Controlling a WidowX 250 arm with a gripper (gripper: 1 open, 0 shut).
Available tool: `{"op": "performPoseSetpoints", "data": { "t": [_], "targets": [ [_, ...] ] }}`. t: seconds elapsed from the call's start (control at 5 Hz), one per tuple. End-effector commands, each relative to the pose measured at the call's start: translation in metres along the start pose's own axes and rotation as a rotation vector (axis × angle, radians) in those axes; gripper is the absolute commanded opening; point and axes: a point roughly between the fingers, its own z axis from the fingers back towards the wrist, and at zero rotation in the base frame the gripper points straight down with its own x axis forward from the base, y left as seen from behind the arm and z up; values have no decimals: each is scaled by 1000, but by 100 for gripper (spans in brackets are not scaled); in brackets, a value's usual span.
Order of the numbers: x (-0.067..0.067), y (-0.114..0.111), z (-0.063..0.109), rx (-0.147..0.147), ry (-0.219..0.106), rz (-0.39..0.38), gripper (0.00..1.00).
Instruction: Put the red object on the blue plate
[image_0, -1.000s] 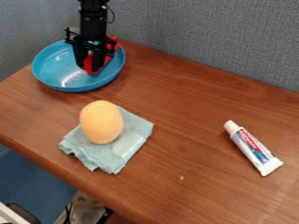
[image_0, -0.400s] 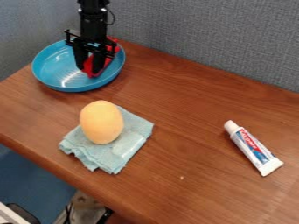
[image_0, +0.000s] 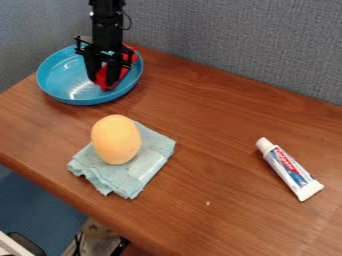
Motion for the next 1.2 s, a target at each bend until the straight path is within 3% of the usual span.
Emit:
{"op": "performPoseSetpoints", "data": {
  "t": [0.0, 1.0],
  "targets": [
    [-4, 8, 35, 13, -77, 17, 0],
    [-11, 0, 61, -14, -121, -11, 0]
  ]
}}
